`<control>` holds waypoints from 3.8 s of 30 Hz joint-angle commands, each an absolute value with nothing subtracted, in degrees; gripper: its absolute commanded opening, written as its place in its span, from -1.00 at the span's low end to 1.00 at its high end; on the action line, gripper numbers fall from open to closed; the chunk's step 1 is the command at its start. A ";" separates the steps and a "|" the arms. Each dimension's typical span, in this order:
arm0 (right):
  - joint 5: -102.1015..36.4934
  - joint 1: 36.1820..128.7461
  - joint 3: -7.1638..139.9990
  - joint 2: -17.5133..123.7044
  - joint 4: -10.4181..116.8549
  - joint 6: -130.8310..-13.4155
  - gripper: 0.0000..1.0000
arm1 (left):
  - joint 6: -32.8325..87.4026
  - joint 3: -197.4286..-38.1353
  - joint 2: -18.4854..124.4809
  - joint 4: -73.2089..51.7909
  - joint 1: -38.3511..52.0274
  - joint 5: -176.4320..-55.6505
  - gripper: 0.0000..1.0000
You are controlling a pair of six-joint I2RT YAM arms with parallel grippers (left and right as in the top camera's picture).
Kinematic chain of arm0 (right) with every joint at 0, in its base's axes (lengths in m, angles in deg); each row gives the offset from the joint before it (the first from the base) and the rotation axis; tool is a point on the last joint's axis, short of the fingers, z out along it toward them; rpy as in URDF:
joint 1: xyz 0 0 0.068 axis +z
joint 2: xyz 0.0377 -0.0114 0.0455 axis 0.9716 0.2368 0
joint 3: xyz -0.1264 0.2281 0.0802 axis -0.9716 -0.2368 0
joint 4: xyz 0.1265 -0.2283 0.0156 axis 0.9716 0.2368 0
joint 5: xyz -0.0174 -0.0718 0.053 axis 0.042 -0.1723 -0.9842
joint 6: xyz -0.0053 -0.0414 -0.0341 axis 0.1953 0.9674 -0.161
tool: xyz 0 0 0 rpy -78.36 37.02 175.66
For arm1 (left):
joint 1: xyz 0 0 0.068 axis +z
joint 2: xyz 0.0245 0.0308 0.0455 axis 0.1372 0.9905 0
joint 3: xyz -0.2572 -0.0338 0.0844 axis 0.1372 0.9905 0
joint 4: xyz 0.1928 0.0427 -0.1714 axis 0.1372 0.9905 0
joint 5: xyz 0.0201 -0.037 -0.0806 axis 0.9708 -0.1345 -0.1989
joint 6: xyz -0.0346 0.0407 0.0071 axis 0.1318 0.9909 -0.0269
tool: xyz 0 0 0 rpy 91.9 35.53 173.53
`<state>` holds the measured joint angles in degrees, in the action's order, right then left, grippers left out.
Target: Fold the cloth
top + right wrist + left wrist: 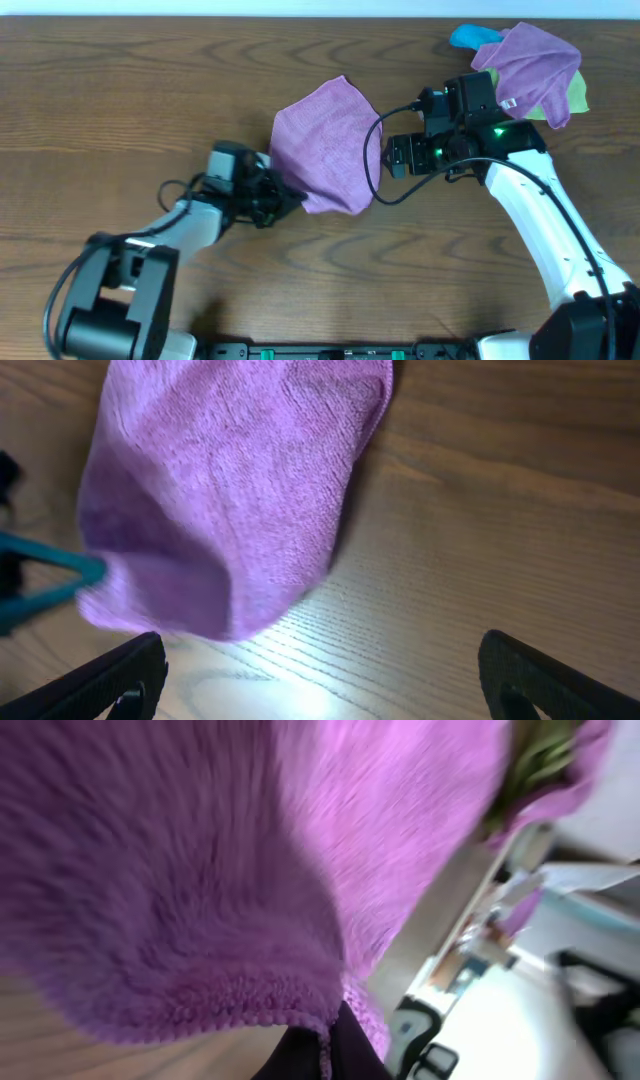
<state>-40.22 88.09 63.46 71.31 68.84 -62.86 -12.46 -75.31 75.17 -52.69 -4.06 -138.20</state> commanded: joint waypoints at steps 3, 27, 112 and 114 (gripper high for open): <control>-40.73 87.92 57.51 71.47 66.82 -64.58 0.99 | -8.33 -75.66 68.68 -52.20 6.00 -142.73 -0.88; -43.37 94.52 34.45 74.22 24.71 -85.81 0.63 | -3.13 -81.11 66.49 -45.17 14.63 -141.83 -0.89; -57.29 90.61 36.22 64.60 37.78 -91.16 0.11 | -2.17 -85.65 66.52 -42.00 15.24 -141.83 -0.89; -54.67 93.73 36.24 65.74 37.56 -91.60 0.13 | -1.23 -85.65 66.49 -40.77 15.24 -141.72 -0.89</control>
<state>-56.92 89.97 36.66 64.06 37.51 -92.45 -4.03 -84.76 66.73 -41.76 15.48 -141.85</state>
